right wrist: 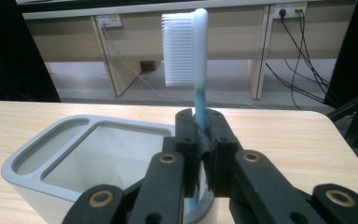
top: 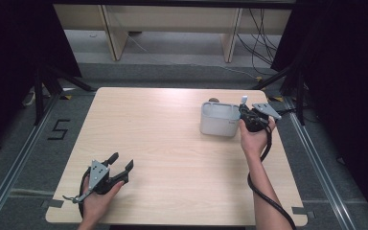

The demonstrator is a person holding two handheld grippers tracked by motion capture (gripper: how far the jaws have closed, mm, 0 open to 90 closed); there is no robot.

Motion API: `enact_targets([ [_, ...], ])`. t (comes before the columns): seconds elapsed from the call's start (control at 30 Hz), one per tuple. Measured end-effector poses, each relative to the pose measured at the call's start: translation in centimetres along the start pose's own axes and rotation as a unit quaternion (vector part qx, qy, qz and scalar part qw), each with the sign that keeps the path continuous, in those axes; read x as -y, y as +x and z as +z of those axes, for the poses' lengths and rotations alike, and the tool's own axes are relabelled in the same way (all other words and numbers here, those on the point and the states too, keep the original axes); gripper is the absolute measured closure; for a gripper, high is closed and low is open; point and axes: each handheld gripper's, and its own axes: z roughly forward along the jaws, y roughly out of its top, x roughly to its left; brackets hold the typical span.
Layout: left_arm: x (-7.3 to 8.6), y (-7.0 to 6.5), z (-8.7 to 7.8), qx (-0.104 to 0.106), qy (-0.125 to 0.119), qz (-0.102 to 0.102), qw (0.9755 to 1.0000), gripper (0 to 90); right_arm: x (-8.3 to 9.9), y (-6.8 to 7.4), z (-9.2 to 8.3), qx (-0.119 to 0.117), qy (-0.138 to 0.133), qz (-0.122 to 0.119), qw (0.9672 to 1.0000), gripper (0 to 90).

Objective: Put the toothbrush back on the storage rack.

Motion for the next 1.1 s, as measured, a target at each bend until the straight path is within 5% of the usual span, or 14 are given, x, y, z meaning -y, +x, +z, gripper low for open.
enact_targets([
  [0.3,0.01,0.01,-0.01,0.000,-0.001,0.000,1.0000,33.5,0.45,0.12,0.07,-0.002,0.012,0.010,0.9999,85.3],
  [0.43,0.01,0.00,0.00,-0.001,-0.001,0.000,1.0000,33.5,0.61,-0.08,0.20,0.003,0.009,-0.007,0.9999,85.1],
  [0.5,0.01,0.01,-0.01,0.000,-0.001,0.000,1.0000,33.5,0.72,0.21,0.21,0.001,0.012,0.014,0.9998,85.0],
  [0.73,0.01,0.01,-0.01,0.000,-0.002,0.000,1.0000,33.5,0.79,-0.05,0.22,-0.001,0.009,-0.001,1.0000,84.6],
  [1.1,0.01,0.00,0.00,-0.001,-0.002,0.000,1.0000,33.5,0.94,0.31,-0.10,0.009,0.011,0.005,0.9999,77.1],
])
